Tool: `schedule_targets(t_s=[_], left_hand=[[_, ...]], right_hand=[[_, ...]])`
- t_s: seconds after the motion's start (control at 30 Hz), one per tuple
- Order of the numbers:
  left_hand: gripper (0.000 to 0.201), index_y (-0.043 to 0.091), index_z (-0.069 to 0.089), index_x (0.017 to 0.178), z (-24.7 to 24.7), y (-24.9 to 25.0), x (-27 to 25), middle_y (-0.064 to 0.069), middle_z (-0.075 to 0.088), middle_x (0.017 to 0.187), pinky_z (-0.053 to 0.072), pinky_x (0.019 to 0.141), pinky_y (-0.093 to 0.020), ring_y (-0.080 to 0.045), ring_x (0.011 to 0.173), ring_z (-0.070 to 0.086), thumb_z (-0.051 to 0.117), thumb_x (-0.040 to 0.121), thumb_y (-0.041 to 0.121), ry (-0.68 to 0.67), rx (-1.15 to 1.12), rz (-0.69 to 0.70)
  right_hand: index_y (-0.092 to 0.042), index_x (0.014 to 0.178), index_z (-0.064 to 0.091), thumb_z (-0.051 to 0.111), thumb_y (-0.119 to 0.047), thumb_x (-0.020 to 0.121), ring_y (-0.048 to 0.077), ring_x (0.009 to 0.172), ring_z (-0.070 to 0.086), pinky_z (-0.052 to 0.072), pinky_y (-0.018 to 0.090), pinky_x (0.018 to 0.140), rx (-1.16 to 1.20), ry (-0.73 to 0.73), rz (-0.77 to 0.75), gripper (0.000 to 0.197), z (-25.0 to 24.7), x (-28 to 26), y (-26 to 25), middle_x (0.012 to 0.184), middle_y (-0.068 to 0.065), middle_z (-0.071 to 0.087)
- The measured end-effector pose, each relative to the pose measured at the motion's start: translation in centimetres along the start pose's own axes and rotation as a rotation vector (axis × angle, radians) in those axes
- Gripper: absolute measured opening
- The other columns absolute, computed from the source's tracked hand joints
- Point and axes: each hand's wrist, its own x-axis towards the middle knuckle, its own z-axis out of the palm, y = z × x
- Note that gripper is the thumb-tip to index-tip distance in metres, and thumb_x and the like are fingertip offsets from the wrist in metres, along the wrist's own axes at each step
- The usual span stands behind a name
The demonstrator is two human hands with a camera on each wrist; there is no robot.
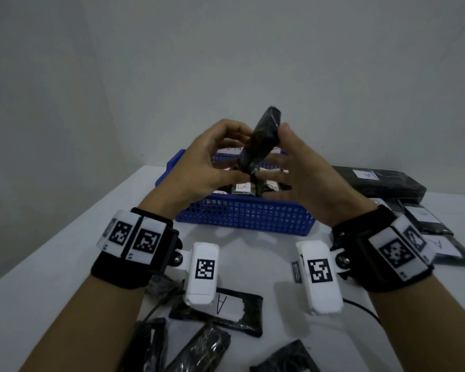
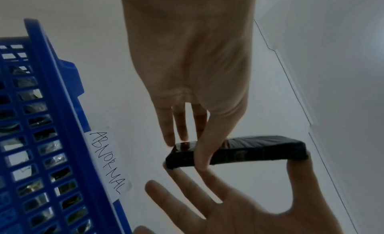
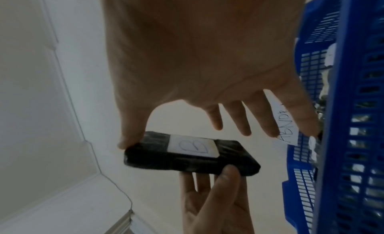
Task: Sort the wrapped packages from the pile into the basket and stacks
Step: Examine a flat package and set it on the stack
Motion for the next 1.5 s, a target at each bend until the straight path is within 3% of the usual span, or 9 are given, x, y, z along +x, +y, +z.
schedule_targets(t_s=[0.2,0.33,0.47,0.6,0.7,0.83,1.03,1.27,1.5], left_hand=[[0.052,0.037,0.058,0.122,0.0,-0.5,0.0,0.019,0.06,0.126,0.052,0.094,-0.028,-0.013,0.123,0.055,0.073,0.086,0.003,0.011,0.186,0.086],[0.025,0.026,0.061,0.125,0.5,0.4,0.2,-0.002,0.065,0.126,0.057,0.083,-0.031,-0.018,0.107,0.068,0.048,0.105,0.02,0.05,0.026,-0.096],[0.049,0.022,0.065,0.118,0.2,1.1,-0.1,-0.004,0.074,0.106,0.056,0.072,-0.028,-0.021,0.089,0.073,0.051,0.087,0.057,-0.045,-0.204,-0.307],[0.045,0.015,0.059,0.123,-0.1,0.9,-0.3,-0.011,0.072,0.109,0.058,0.07,-0.028,-0.023,0.087,0.073,0.067,0.083,0.031,-0.029,-0.265,-0.266],[0.047,0.017,0.058,0.121,-0.2,0.7,-0.3,-0.004,0.073,0.103,0.061,0.076,-0.033,-0.022,0.09,0.073,0.074,0.078,0.023,-0.015,-0.244,-0.233],[0.045,0.015,0.06,0.118,-0.5,0.9,-0.4,-0.004,0.071,0.112,0.06,0.083,-0.038,-0.02,0.093,0.071,0.078,0.077,0.015,-0.047,-0.13,-0.179],[0.04,0.022,0.058,0.114,-0.5,0.8,-0.4,0.013,0.064,0.118,0.055,0.085,-0.022,-0.008,0.107,0.066,0.072,0.086,-0.003,-0.065,0.009,-0.1],[0.045,0.022,0.062,0.117,-0.9,0.0,-0.5,-0.001,0.065,0.123,0.05,0.103,-0.039,-0.018,0.12,0.06,0.071,0.083,-0.006,-0.049,0.036,0.015],[0.023,0.026,0.065,0.117,-0.6,0.5,-0.4,0.007,0.073,0.106,0.058,0.081,-0.032,-0.013,0.098,0.069,0.05,0.103,0.015,0.034,-0.114,-0.085]], right_hand=[[-0.015,0.134,0.053,0.061,-0.054,0.069,0.025,0.108,0.072,0.053,0.045,0.094,0.118,-0.015,-0.1,0.076,0.7,0.0,0.5,0.119,0.007,0.073],[-0.023,0.137,0.037,0.08,-0.045,0.065,0.012,0.107,0.07,0.055,0.024,0.082,-0.037,0.143,-0.272,0.087,1.0,0.2,0.8,0.129,0.001,0.063],[-0.029,0.154,0.015,0.089,-0.042,0.061,0.004,0.138,0.043,0.042,0.021,0.108,-0.408,0.086,-0.364,0.119,0.8,0.1,1.4,0.158,-0.009,0.032],[-0.035,0.158,0.014,0.084,-0.037,0.075,-0.007,0.143,0.031,0.037,0.017,0.11,-0.352,0.034,-0.377,0.108,0.7,0.0,1.4,0.161,-0.018,0.026],[-0.032,0.153,0.034,0.065,-0.045,0.088,0.005,0.139,0.045,0.044,0.031,0.11,-0.203,0.168,-0.347,0.073,0.7,0.2,1.1,0.156,-0.012,0.041],[-0.017,0.134,0.056,0.064,-0.025,0.099,0.014,0.113,0.068,0.052,0.044,0.104,-0.122,0.288,-0.391,0.037,0.4,0.4,0.9,0.117,0.004,0.073],[-0.015,0.134,0.055,0.072,-0.018,0.091,0.02,0.108,0.071,0.058,0.04,0.093,-0.117,0.286,-0.464,0.046,0.8,0.0,0.5,0.118,0.006,0.071],[-0.007,0.103,0.067,0.055,-0.012,0.101,0.016,0.096,0.073,0.059,0.029,0.078,0.137,0.261,-0.43,0.013,1.5,-0.3,-0.4,0.1,0.012,0.072],[-0.009,0.116,0.063,0.051,-0.033,0.104,0.024,0.082,0.073,0.06,0.033,0.075,0.263,0.305,-0.3,0.03,0.7,0.1,-0.3,0.109,0.013,0.071]])
